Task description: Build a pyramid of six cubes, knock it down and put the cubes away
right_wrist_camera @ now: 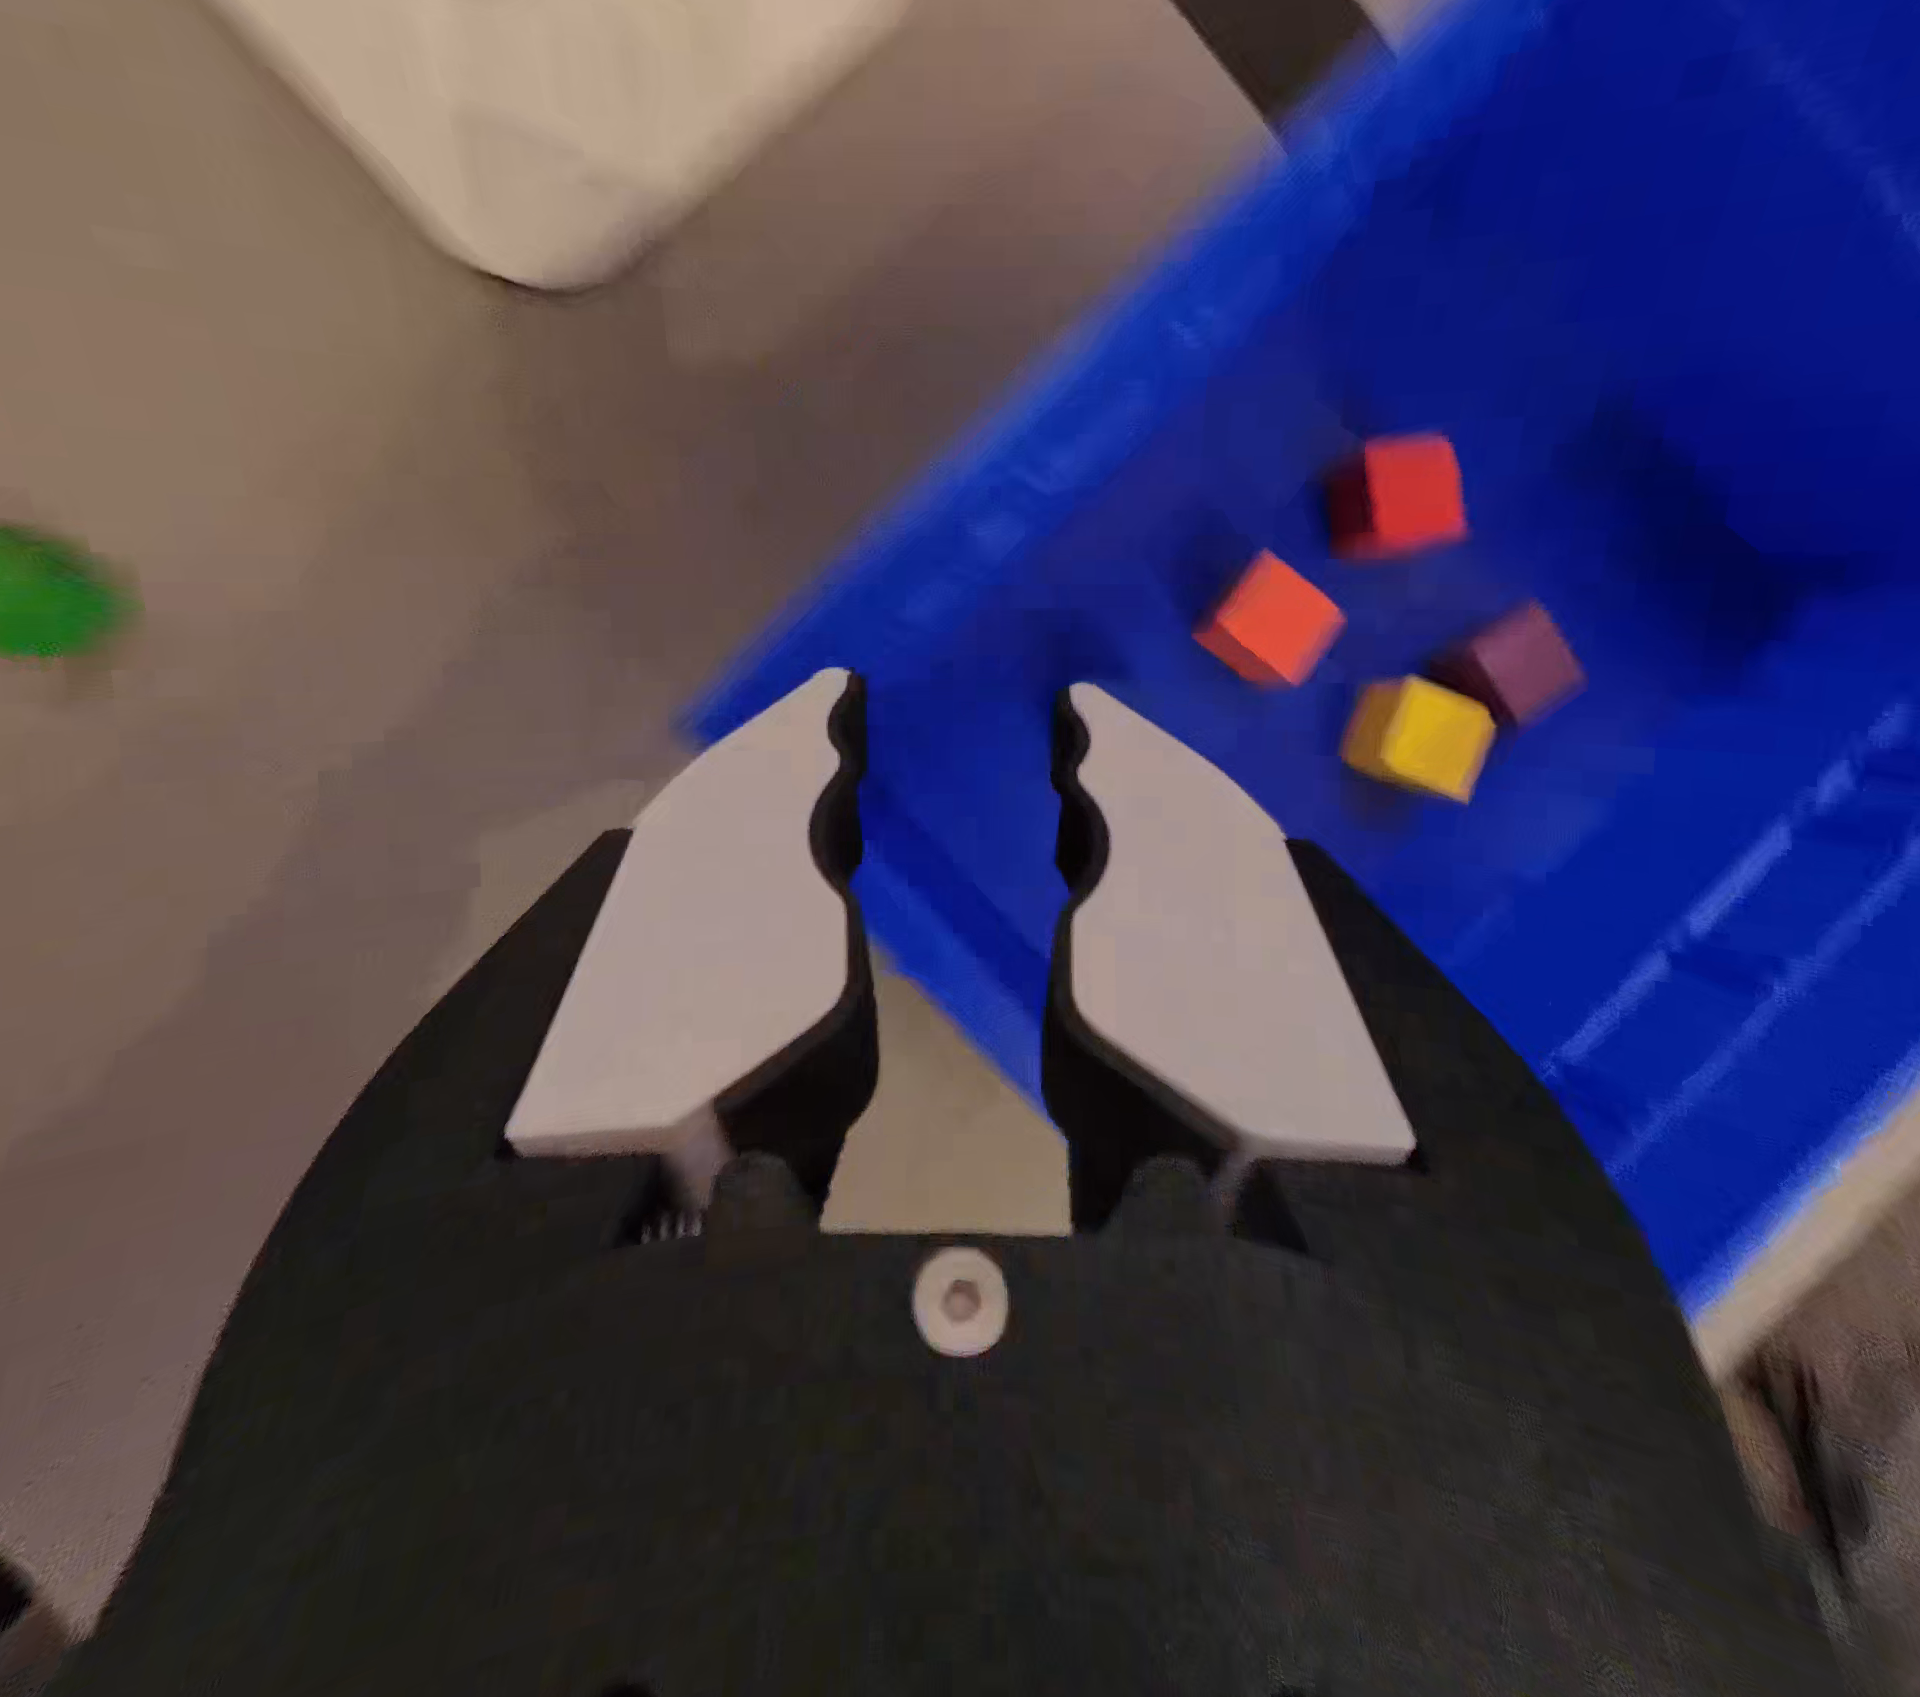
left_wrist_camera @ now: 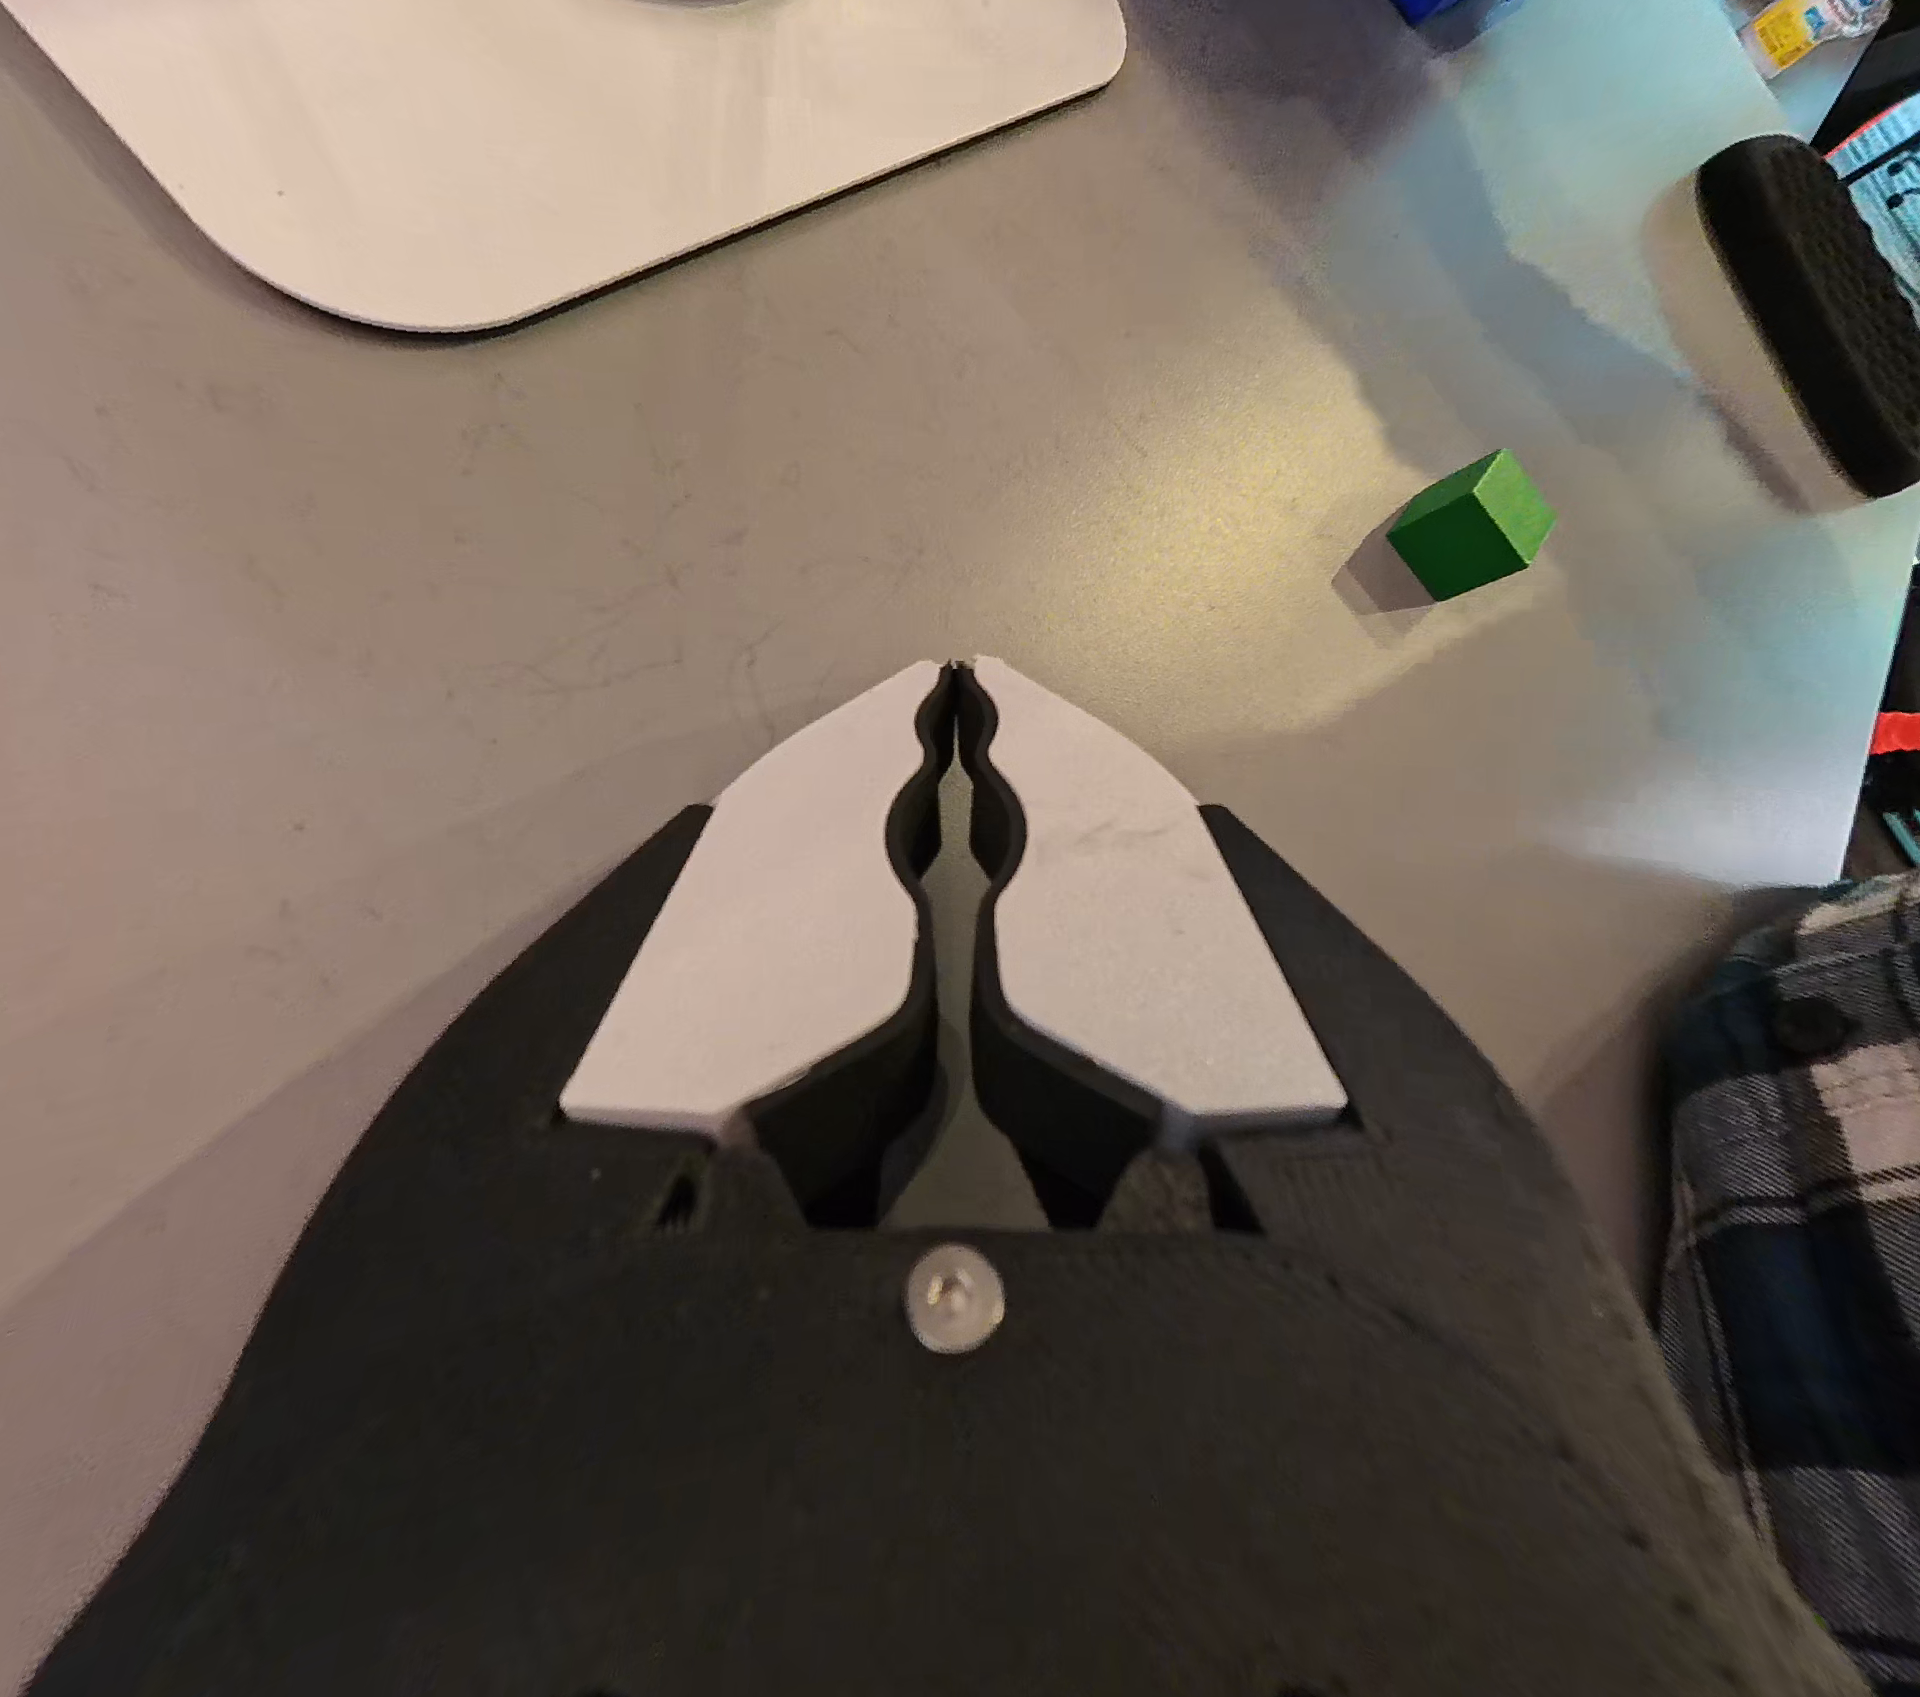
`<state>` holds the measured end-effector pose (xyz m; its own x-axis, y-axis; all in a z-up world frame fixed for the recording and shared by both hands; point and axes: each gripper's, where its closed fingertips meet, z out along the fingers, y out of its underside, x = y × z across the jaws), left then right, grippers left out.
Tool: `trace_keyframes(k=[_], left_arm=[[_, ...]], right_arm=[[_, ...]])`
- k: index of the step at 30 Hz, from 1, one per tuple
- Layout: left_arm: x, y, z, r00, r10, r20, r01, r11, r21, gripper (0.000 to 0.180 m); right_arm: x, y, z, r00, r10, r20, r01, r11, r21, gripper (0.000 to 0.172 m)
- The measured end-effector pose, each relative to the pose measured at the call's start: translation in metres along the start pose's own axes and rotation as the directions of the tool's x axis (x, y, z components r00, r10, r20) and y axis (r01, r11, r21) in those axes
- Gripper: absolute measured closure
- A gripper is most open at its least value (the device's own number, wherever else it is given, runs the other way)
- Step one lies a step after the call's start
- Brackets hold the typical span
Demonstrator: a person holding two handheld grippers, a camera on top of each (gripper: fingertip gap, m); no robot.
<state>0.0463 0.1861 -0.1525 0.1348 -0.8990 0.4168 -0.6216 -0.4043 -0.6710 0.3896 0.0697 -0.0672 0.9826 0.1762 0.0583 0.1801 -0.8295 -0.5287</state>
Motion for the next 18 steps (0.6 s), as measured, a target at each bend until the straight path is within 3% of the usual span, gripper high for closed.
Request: trace_keyframes(k=[2, 4, 9, 14, 15, 16, 18], left_arm=[[0.0, 0.0, 0.0, 1.0, -0.002, 0.0, 0.002, 1.0, 0.0, 0.18], [0.0, 0.0, 0.0, 1.0, -0.007, -0.004, 0.007, 1.0, 0.0, 0.18], [0.0, 0.0, -0.001, 1.0, -0.021, -0.017, 0.021, 1.0, 0.001, 0.18], [0.0, -0.001, -0.001, 1.0, -0.025, -0.018, 0.025, 1.0, 0.002, 0.18], [0.0, 0.0, -0.001, 1.0, -0.024, -0.017, 0.024, 1.0, 0.002, 0.18], [0.0, 0.0, -0.001, 1.0, -0.023, -0.017, 0.024, 1.0, 0.002, 0.18], [0.0, 0.0, -0.001, 1.0, -0.023, -0.017, 0.023, 1.0, 0.003, 0.18]], right_arm=[[-0.057, -0.025, -0.031, 0.985, -0.127, 0.118, 0.109, 0.984, 0.144, 0.142], [-0.118, -0.032, -0.035, 0.939, -0.248, 0.237, 0.207, 0.961, 0.186, 0.134], [-0.225, -0.013, 0.027, 0.797, -0.48, 0.366, 0.45, 0.877, 0.169, 0.114], [-0.265, 0.005, 0.077, 0.729, -0.536, 0.425, 0.544, 0.831, 0.115, 0.112], [-0.271, 0.007, 0.081, 0.714, -0.543, 0.441, 0.555, 0.824, 0.116, 0.122], [-0.276, 0.01, 0.084, 0.694, -0.556, 0.457, 0.571, 0.812, 0.121, 0.143], [-0.273, 0.007, 0.081, 0.692, -0.565, 0.449, 0.587, 0.803, 0.105, 0.143]])
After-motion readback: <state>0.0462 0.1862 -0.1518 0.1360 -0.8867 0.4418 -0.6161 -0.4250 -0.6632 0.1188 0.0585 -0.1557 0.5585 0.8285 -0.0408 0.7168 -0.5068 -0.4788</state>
